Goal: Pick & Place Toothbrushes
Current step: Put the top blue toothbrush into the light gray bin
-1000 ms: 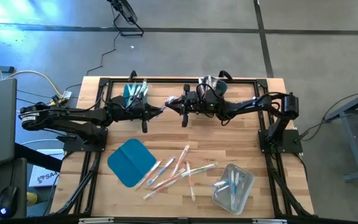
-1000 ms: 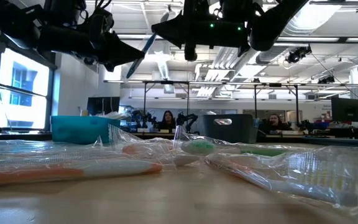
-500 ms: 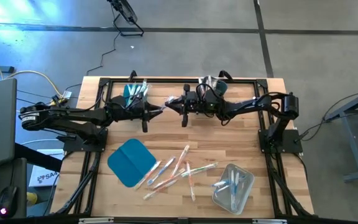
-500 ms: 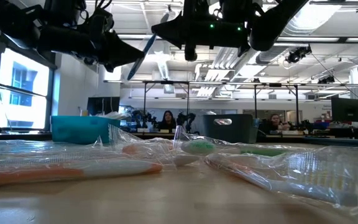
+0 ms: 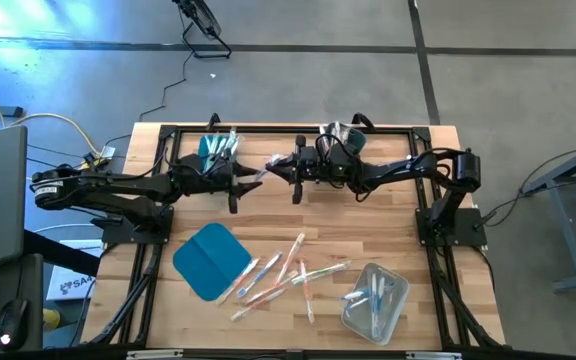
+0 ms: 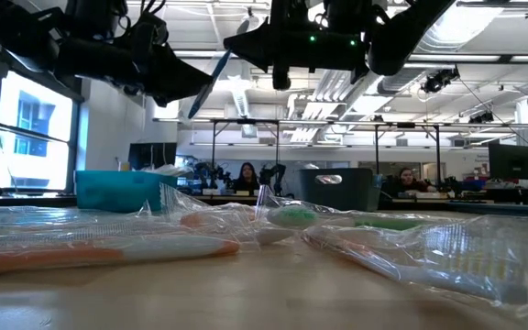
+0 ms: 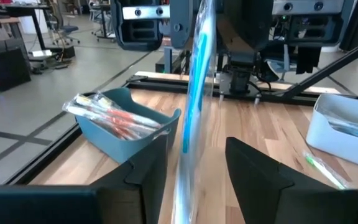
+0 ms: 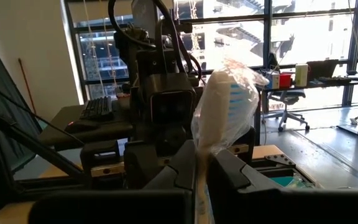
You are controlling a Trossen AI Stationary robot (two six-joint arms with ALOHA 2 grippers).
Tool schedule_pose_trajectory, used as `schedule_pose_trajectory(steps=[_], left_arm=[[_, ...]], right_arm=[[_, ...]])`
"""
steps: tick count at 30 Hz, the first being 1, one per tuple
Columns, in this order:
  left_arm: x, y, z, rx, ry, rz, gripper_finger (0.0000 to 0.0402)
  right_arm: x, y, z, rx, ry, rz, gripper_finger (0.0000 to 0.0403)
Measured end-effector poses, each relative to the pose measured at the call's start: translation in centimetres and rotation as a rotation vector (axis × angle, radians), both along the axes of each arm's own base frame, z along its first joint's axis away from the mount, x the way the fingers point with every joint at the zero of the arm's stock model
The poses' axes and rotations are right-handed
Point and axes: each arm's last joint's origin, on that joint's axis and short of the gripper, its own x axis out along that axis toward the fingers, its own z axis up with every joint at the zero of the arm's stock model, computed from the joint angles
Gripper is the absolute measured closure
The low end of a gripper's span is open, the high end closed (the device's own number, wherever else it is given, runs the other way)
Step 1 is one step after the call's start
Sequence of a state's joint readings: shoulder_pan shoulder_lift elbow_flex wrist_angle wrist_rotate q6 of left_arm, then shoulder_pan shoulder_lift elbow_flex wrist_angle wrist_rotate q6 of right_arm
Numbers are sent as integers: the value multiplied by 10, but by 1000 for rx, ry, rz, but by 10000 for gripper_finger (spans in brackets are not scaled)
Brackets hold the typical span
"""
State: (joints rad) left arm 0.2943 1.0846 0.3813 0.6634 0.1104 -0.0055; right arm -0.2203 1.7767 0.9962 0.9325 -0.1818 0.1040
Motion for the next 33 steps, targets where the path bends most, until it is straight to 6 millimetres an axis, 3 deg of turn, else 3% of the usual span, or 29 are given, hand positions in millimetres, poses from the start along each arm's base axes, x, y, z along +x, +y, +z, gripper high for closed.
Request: schedule_pose_trajectory(steps=[12,17,20,25,33], left_arm=[[0,0,-6,36,75,-7,241],[-1,0,-9,6,99,-5,241],[-2,-1,-11,-3,128,-6,241],[-3,-1,-12,-3,143,-6,241],[-4,-1,-12,17,153,-5,241]], right_arm=[[0,0,-2,12,17,1,392],[-2,-1,-5,32,104,-2,393],[-9,1,4,45,158,-29,393],[-37,5,28,76,318,-98,393],[-103,29,69,273,493,-166,392]])
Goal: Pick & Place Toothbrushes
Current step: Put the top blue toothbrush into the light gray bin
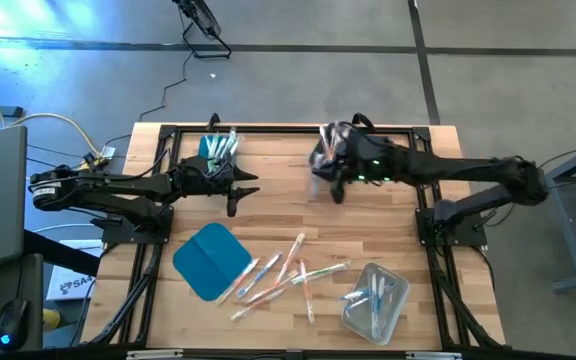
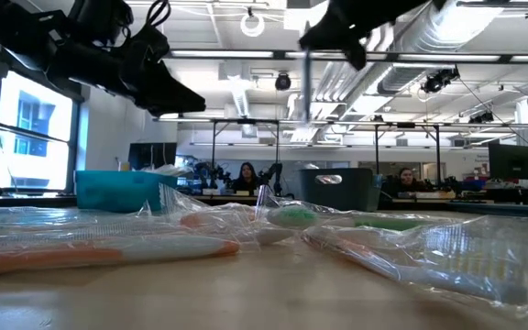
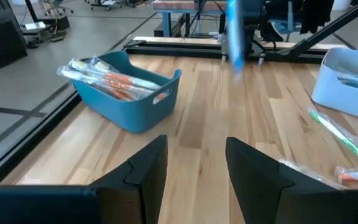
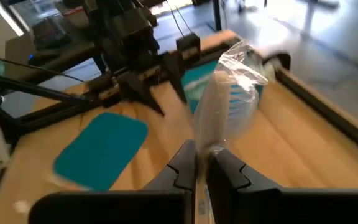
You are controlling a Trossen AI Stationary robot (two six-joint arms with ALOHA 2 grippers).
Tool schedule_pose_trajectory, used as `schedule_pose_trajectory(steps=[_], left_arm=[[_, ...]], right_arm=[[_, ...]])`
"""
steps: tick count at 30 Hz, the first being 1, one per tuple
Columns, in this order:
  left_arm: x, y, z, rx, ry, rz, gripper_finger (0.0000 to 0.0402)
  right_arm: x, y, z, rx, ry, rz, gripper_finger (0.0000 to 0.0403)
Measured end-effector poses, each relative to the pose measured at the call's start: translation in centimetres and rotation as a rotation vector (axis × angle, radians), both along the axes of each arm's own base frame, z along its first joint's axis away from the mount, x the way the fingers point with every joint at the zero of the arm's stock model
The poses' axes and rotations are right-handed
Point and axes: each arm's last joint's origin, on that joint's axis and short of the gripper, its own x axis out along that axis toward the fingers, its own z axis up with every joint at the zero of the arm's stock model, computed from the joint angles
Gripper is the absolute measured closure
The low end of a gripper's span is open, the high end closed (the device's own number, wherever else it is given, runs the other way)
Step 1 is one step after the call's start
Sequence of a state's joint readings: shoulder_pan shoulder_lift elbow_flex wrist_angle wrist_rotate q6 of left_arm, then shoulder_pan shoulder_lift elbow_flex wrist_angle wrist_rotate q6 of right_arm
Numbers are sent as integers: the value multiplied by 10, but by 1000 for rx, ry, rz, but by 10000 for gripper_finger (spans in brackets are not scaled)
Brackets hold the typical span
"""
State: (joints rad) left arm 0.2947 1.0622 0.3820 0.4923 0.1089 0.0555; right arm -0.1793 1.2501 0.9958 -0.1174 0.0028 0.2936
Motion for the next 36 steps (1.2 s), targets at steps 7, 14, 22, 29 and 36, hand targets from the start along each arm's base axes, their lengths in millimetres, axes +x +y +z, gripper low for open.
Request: schedule_pose_trajectory(steps=[7,14,22,29,36], left_arm=[[-1,0,-5,-21,45,1,241],[-2,-1,-9,-34,88,1,241],[-2,1,-7,2,79,34,241],[-2,1,-6,7,70,37,241],[-1,1,-2,62,35,37,241]], right_arm=[[-53,35,23,273,26,-108,392],[-77,74,24,545,69,-140,392],[-80,117,-2,758,289,-233,392],[-76,152,-32,881,475,-399,392],[-64,189,-58,941,552,-435,392]])
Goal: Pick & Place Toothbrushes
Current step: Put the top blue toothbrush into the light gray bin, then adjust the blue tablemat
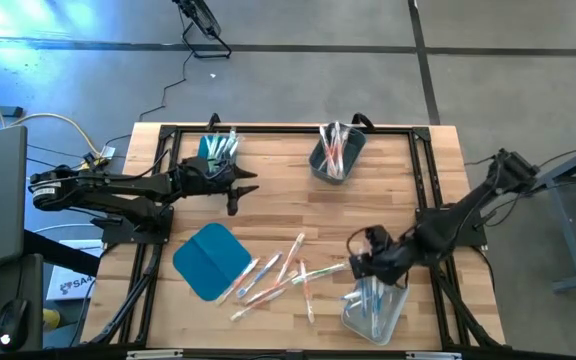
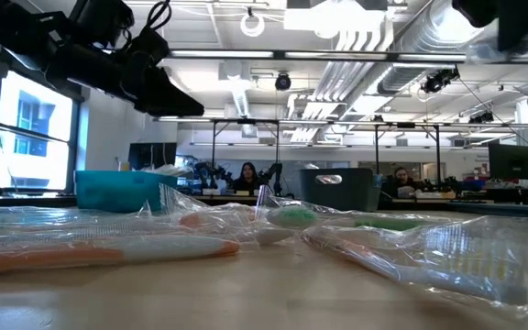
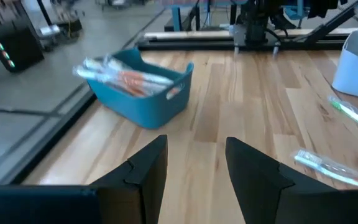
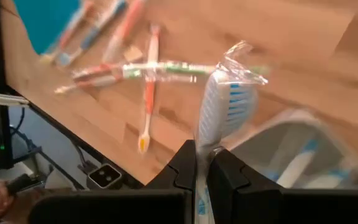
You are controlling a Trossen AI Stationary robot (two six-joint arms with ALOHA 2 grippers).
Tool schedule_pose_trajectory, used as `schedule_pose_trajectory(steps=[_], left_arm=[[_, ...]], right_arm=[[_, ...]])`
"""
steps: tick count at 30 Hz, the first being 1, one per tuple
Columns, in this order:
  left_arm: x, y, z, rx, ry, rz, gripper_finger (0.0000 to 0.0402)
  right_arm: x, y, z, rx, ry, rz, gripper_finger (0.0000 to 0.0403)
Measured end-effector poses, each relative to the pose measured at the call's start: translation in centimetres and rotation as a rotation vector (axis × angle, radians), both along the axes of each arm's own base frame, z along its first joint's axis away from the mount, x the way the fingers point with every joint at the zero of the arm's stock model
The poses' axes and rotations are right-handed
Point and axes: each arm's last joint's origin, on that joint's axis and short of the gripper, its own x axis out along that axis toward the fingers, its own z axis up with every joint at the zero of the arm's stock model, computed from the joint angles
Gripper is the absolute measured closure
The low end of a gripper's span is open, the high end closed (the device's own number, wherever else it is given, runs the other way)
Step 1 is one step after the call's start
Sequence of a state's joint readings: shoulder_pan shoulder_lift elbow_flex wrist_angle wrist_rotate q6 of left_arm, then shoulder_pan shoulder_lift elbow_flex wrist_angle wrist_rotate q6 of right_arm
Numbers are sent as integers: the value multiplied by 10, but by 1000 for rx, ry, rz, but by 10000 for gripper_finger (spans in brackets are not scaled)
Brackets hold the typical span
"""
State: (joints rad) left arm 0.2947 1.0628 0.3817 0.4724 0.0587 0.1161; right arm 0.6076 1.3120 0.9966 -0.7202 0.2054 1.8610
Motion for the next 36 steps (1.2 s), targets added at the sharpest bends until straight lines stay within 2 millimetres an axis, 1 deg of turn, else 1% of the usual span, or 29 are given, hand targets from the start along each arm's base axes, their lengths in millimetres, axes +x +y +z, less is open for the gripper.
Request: schedule_pose_trajectory(steps=[4,8,12,16,20,24,29,32,36], left_arm=[[1,0,5,36,-47,5,241],[1,1,10,56,-90,30,241],[1,2,11,95,-92,37,241],[1,2,12,114,-105,48,241],[1,2,13,120,-111,56,241],[1,3,15,124,-124,60,241],[1,3,15,125,-126,63,241],[1,3,15,139,-122,62,241],[1,3,15,141,-122,62,241]], right_arm=[[3,21,-18,14,46,-9,392],[1,38,-35,22,108,-39,392],[-2,47,-41,41,135,-78,392],[-5,50,-43,46,148,-86,392],[-7,51,-43,50,176,-46,376],[-8,50,-44,49,212,-4,330],[-7,41,-44,55,288,56,272],[-6,30,-37,83,318,107,262],[-2,11,-18,114,236,189,269]])
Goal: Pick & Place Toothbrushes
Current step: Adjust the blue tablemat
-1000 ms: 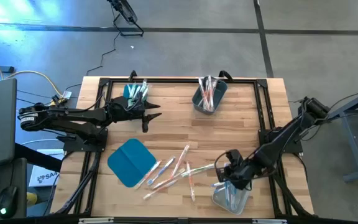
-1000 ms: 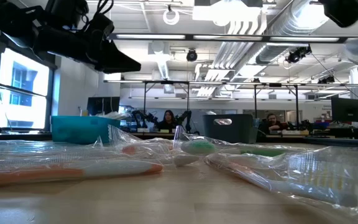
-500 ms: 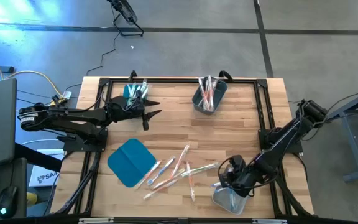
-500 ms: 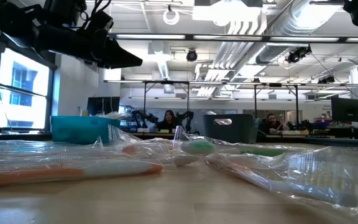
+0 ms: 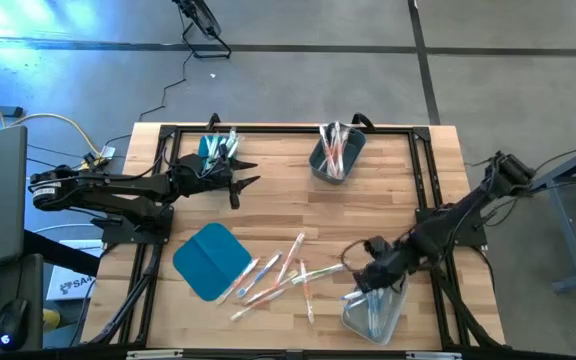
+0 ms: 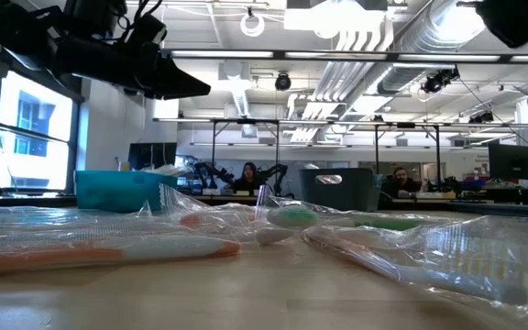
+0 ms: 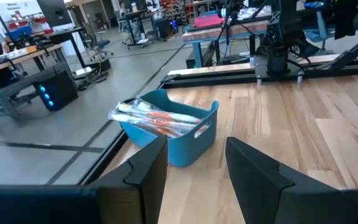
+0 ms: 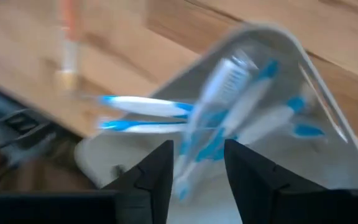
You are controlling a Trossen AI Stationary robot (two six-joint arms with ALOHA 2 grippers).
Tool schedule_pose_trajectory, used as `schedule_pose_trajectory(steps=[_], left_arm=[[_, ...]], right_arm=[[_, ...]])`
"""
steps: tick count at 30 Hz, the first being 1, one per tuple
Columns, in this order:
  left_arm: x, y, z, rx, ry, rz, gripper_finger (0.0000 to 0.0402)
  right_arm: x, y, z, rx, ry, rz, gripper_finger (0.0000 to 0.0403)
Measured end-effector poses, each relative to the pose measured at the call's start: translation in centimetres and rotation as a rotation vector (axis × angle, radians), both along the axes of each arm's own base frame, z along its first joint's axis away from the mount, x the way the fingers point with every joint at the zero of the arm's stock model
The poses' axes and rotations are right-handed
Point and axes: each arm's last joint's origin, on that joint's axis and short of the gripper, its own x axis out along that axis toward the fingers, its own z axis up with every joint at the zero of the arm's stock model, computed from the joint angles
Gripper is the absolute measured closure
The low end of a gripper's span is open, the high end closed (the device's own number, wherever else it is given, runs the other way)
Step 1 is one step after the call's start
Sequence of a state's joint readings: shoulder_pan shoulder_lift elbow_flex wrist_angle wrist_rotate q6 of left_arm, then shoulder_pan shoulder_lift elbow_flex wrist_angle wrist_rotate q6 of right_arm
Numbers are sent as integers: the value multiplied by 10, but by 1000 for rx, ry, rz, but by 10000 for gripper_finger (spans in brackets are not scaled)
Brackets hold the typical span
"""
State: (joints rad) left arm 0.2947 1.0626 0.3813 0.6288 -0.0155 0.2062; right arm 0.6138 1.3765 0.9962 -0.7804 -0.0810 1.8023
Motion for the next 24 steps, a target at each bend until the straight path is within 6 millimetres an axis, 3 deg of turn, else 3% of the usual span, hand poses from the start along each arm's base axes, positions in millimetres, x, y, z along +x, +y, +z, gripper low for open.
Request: schedule_pose_trajectory(steps=[5,9,17,24], left_arm=[[0,0,0,-1,2,0,241],[0,0,0,-3,2,-2,241],[0,-1,-3,-33,26,-19,241],[0,-1,-5,-34,39,-19,241]], right_arm=[[-2,-30,31,74,-148,62,289],[-9,-54,51,-41,-339,143,304],[-8,-109,80,-673,-608,127,322],[3,-131,89,-1033,-611,165,324]])
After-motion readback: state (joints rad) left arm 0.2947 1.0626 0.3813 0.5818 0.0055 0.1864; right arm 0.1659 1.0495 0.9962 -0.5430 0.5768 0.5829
